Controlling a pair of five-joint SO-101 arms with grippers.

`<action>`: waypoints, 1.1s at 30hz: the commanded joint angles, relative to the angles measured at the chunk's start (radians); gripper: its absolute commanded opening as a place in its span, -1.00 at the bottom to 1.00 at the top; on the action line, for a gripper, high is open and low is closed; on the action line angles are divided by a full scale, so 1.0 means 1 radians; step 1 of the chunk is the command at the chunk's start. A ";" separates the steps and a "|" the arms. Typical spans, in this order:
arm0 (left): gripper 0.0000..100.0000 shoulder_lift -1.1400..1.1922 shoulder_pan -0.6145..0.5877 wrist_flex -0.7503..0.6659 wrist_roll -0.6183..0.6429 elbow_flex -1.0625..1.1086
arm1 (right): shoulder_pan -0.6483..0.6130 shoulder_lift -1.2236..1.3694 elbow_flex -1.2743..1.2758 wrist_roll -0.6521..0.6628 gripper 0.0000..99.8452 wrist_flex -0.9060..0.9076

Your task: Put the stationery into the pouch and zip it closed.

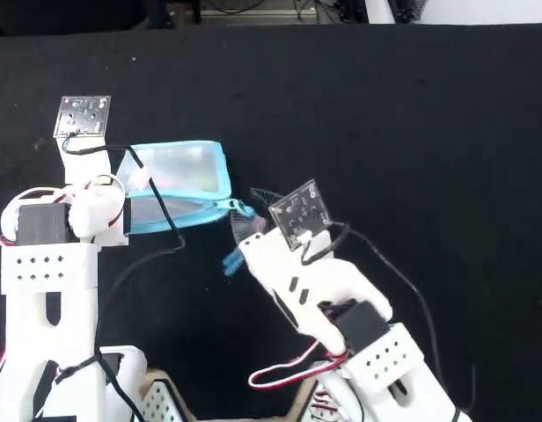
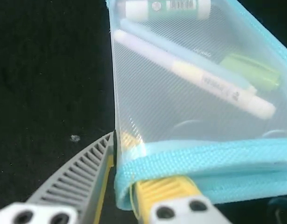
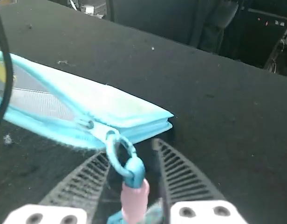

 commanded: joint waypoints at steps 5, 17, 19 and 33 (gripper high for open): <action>-0.94 0.008 -0.005 0.006 0.009 0.024 | -0.002 0.193 -0.012 0.008 -0.71 -0.160; -0.94 0.008 -0.005 0.000 0.009 0.039 | -0.002 0.208 -0.022 0.123 -0.97 -0.186; -0.94 0.008 -0.005 0.000 0.009 0.042 | -0.005 0.142 0.012 0.172 -0.96 -0.181; -0.94 0.008 -0.005 0.000 0.009 0.039 | -0.017 -0.236 0.105 0.184 -0.97 0.066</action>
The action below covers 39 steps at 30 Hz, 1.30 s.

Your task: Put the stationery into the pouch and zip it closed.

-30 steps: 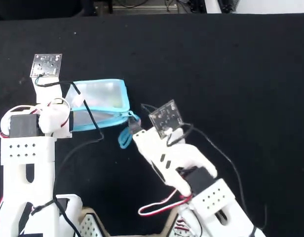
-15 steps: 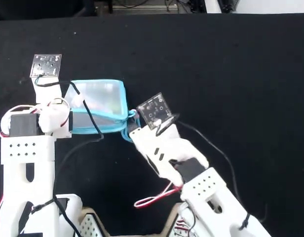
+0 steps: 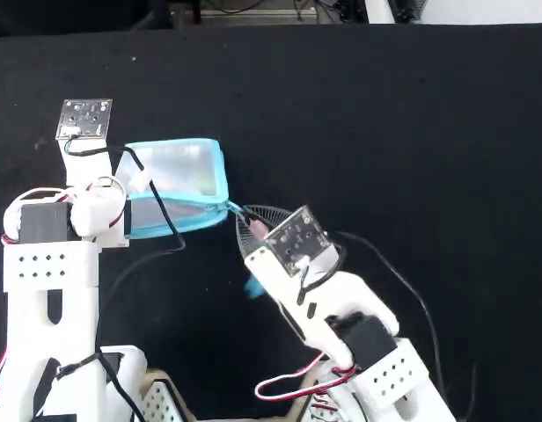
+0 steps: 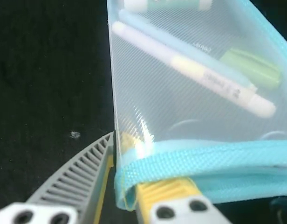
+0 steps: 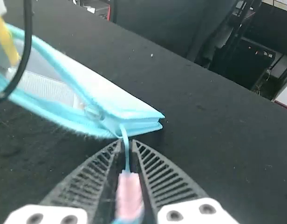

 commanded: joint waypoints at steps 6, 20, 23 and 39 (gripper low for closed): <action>-0.94 0.008 -0.004 0.002 0.009 0.018 | -0.051 -0.028 0.028 0.000 -0.83 -0.034; -0.94 0.008 -0.004 0.002 0.009 0.018 | -0.048 0.387 -0.044 -0.002 -0.68 -0.250; -0.94 0.008 -0.004 0.002 0.009 0.018 | -0.048 0.460 -0.096 -0.002 -0.68 -0.227; -0.94 0.008 -0.004 0.002 0.009 0.019 | -0.048 0.321 -0.081 -0.002 -0.68 -0.218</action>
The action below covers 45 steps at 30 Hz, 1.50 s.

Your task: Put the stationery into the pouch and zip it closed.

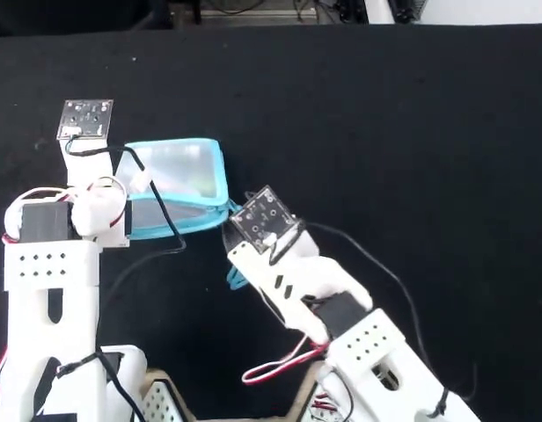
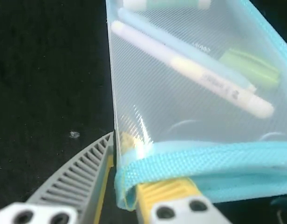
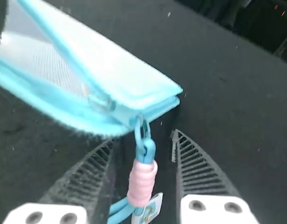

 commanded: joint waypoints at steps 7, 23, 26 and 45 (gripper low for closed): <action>-0.94 0.008 -0.005 0.002 0.009 0.016 | -0.009 -0.045 -0.018 0.006 -0.68 -0.011; -0.94 0.008 -0.005 0.002 0.009 0.018 | -0.009 -0.045 -0.018 0.051 -0.76 -0.005; -0.94 0.008 -0.005 0.002 0.009 0.018 | -0.009 -0.045 -0.018 0.068 -0.98 -0.011; -0.94 0.008 -0.005 0.002 0.009 0.016 | -0.008 -0.044 -0.018 0.064 -0.75 -0.005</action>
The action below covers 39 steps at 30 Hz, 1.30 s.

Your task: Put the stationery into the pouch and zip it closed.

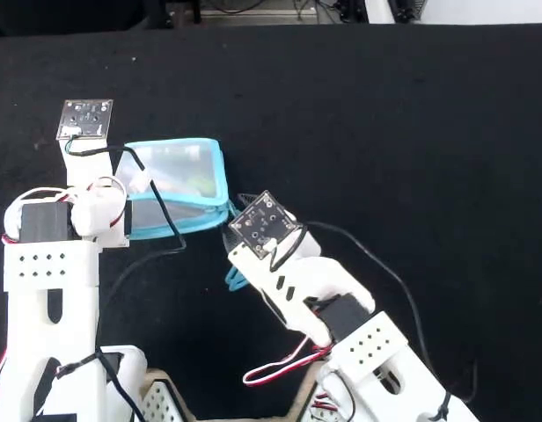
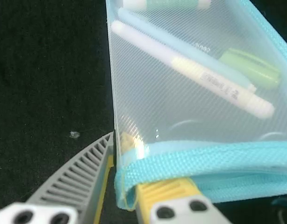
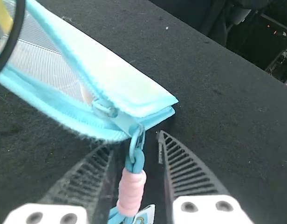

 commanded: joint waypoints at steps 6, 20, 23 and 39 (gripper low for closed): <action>-0.94 0.008 -0.005 0.005 0.009 0.015 | 0.002 -0.022 -0.016 0.015 -0.75 -0.005; -0.94 0.008 -0.005 0.003 0.009 0.015 | 0.064 -0.024 -0.019 0.009 -0.75 -0.011; -0.94 0.008 -0.005 0.002 0.009 0.015 | 0.015 -0.022 -0.019 0.015 -0.75 -0.012; -0.94 0.008 -0.005 0.002 0.009 0.015 | 0.044 0.186 -0.077 0.017 -0.75 -0.120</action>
